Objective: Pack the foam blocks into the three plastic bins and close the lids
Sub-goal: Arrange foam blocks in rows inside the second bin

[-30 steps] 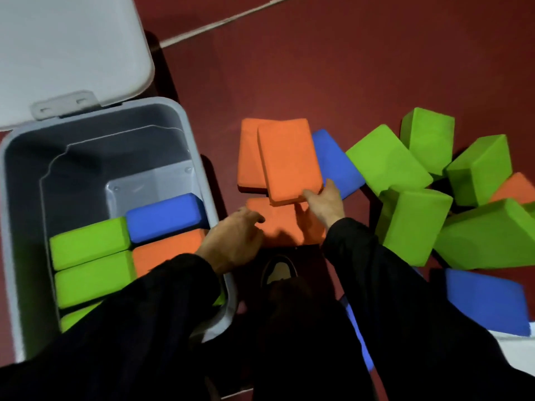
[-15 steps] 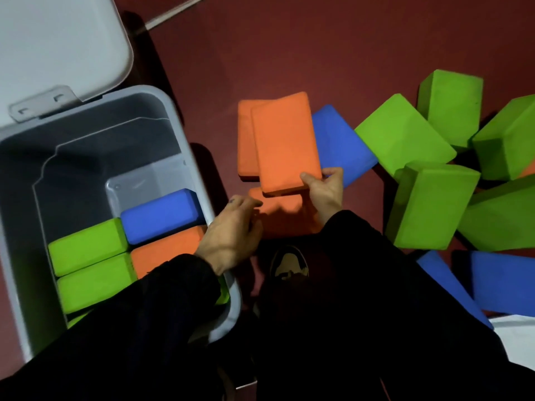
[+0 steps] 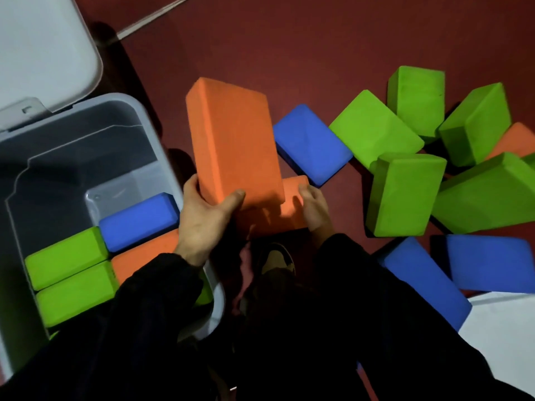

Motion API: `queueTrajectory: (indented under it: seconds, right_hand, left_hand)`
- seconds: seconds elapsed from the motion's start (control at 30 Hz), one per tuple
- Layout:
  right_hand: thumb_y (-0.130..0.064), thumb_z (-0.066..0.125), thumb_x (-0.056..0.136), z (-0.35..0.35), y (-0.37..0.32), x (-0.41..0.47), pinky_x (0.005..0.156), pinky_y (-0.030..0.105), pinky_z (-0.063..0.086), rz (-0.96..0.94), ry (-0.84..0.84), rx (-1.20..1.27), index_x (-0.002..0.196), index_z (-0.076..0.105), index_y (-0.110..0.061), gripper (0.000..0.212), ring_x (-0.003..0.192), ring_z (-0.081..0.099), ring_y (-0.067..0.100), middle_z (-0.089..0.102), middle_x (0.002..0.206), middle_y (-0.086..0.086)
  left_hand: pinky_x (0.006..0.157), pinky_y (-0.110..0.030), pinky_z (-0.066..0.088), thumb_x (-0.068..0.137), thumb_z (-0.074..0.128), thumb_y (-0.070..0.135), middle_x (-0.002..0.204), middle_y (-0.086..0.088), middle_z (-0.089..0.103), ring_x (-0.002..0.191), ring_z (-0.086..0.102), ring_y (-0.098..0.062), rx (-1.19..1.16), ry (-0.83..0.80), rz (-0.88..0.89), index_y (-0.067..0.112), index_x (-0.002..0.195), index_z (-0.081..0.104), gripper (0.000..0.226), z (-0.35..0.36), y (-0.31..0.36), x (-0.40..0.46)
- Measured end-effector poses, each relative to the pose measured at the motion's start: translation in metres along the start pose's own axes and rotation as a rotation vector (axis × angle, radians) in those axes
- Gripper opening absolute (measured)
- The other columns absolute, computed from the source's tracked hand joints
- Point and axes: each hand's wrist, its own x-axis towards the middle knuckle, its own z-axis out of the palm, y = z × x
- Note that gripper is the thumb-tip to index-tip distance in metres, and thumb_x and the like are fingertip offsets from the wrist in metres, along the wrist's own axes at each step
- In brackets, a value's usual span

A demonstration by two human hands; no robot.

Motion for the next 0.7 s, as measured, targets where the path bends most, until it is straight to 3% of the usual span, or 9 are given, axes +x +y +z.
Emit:
queueTrajectory:
  seconds: [0.1, 0.17, 0.23, 0.27, 0.3, 0.37, 0.43, 0.53, 0.7]
  right_hand:
    - [-0.038, 0.072, 0.084, -0.005, 0.017, 0.022, 0.119, 0.050, 0.033, 0.072, 0.104, -0.282, 0.163, 0.005, -0.016, 0.107, 0.149, 0.032, 0.035, 0.025, 0.165, 0.013]
    - [-0.032, 0.074, 0.086, -0.004, 0.028, 0.030, 0.116, 0.046, 0.035, 0.146, 0.097, -0.259, 0.161, -0.011, -0.016, 0.115, 0.146, 0.036, 0.038, 0.029, 0.163, 0.016]
    - [-0.052, 0.081, 0.074, -0.001, 0.039, 0.036, 0.111, 0.048, 0.042, 0.180, 0.087, -0.318, 0.163, 0.002, -0.015, 0.124, 0.139, 0.046, 0.036, 0.039, 0.158, 0.018]
    - [-0.063, 0.080, 0.064, 0.000, 0.047, 0.038, 0.107, 0.048, 0.048, 0.161, 0.077, -0.390, 0.160, 0.025, -0.016, 0.120, 0.132, 0.054, 0.033, 0.051, 0.150, 0.016]
    - [-0.068, 0.078, 0.061, 0.002, 0.051, 0.036, 0.101, 0.047, 0.052, 0.115, 0.057, -0.441, 0.148, 0.049, -0.018, 0.104, 0.122, 0.062, 0.029, 0.063, 0.137, 0.014]
    - [-0.060, 0.078, 0.066, 0.010, 0.048, 0.027, 0.094, 0.043, 0.055, 0.010, 0.065, -0.464, 0.121, 0.068, -0.019, 0.069, 0.108, 0.064, 0.026, 0.071, 0.115, 0.008]
    - [-0.032, 0.081, 0.076, 0.022, 0.038, 0.014, 0.076, 0.037, 0.056, -0.065, 0.033, -0.320, 0.105, 0.058, -0.014, 0.041, 0.093, 0.063, 0.024, 0.066, 0.094, 0.003]
    - [-0.017, 0.083, 0.075, 0.032, 0.024, -0.001, 0.064, 0.033, 0.050, -0.117, -0.052, -0.184, 0.100, 0.039, -0.019, 0.050, 0.080, 0.060, 0.019, 0.060, 0.091, 0.002]
    - [-0.032, 0.091, 0.063, 0.003, -0.020, -0.038, 0.109, 0.043, 0.043, -0.268, 0.231, -0.255, 0.140, 0.043, -0.014, 0.093, 0.124, 0.053, 0.029, 0.051, 0.136, 0.012]
  left_hand:
    - [0.085, -0.020, 0.058, 0.079, 0.083, 0.039, 0.118, 0.024, 0.057, 0.095, 0.063, 0.013, 0.102, -0.024, 0.064, 0.022, 0.150, 0.033, 0.088, -0.015, 0.000, -0.001]
    - [0.074, -0.007, 0.053, 0.080, 0.082, 0.040, 0.116, 0.031, 0.051, 0.091, 0.058, 0.023, 0.173, -0.053, 0.086, 0.025, 0.151, 0.030, 0.089, -0.023, -0.001, -0.001]
    - [0.070, -0.004, 0.051, 0.078, 0.081, 0.043, 0.117, 0.032, 0.050, 0.091, 0.057, 0.024, 0.212, -0.073, 0.094, 0.027, 0.151, 0.029, 0.091, -0.029, -0.003, -0.001]
    - [0.068, -0.003, 0.049, 0.078, 0.081, 0.043, 0.116, 0.032, 0.050, 0.090, 0.056, 0.025, 0.222, -0.075, 0.097, 0.027, 0.151, 0.029, 0.091, -0.029, -0.004, -0.001]
    - [0.068, -0.002, 0.048, 0.079, 0.081, 0.042, 0.114, 0.031, 0.050, 0.089, 0.056, 0.026, 0.227, -0.068, 0.100, 0.025, 0.151, 0.029, 0.091, -0.029, -0.005, -0.001]
    - [0.071, -0.003, 0.049, 0.079, 0.081, 0.042, 0.115, 0.029, 0.052, 0.092, 0.057, 0.024, 0.224, -0.052, 0.111, 0.023, 0.151, 0.031, 0.090, -0.027, -0.007, 0.000]
    - [0.085, -0.017, 0.055, 0.079, 0.081, 0.046, 0.123, 0.022, 0.056, 0.102, 0.060, 0.014, 0.200, -0.038, 0.116, 0.023, 0.152, 0.031, 0.092, -0.027, -0.006, -0.002]
    - [0.088, -0.022, 0.055, 0.079, 0.082, 0.044, 0.124, 0.020, 0.055, 0.103, 0.061, 0.010, 0.144, -0.004, 0.111, 0.023, 0.152, 0.031, 0.091, -0.031, 0.001, -0.011]
    - [0.077, -0.001, 0.044, 0.082, 0.081, 0.035, 0.120, 0.010, 0.056, 0.091, 0.059, 0.015, 0.135, 0.194, 0.206, 0.019, 0.144, 0.039, 0.077, -0.063, 0.028, -0.029]
